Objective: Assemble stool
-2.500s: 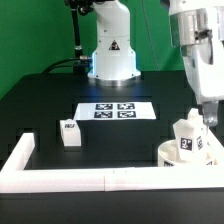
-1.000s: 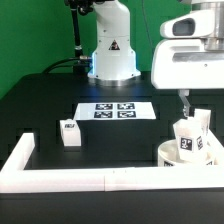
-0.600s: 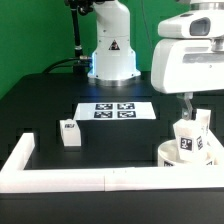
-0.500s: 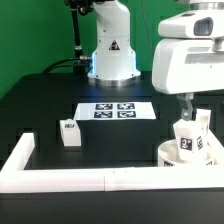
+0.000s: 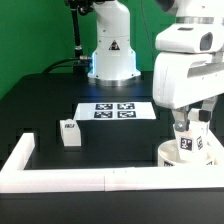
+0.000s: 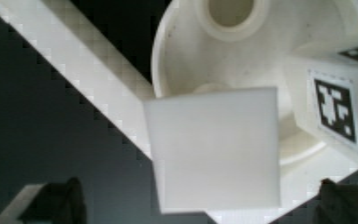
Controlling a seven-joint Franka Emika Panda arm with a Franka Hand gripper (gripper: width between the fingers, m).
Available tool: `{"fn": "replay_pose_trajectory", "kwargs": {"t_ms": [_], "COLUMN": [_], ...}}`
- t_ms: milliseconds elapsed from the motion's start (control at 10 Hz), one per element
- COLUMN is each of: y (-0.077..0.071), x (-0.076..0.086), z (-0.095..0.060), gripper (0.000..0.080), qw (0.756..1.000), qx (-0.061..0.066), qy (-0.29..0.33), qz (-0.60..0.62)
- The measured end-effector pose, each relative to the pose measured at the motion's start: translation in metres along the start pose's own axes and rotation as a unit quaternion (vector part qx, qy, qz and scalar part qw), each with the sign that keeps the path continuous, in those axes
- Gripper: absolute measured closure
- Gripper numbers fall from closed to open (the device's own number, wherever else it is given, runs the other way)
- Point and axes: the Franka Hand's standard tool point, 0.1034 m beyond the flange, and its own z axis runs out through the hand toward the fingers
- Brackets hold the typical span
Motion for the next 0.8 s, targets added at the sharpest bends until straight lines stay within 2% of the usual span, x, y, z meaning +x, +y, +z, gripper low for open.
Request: {"fn": "replay_pose_trajectory", "kwargs": {"t_ms": [400,600,800], "y": [-0.008,-0.008,-0.007], "x": [-0.003,-0.004,-0.004], "z": [0.018,0.019,0.019], "gripper": [0.015,0.015,0.0409], "qw": [1.0,1.0,1.0], "qx": [0.005,0.004,0.005], "qy": [-0.014,-0.015,-0.015], "qz": [-0.008,0.013,0.022]}}
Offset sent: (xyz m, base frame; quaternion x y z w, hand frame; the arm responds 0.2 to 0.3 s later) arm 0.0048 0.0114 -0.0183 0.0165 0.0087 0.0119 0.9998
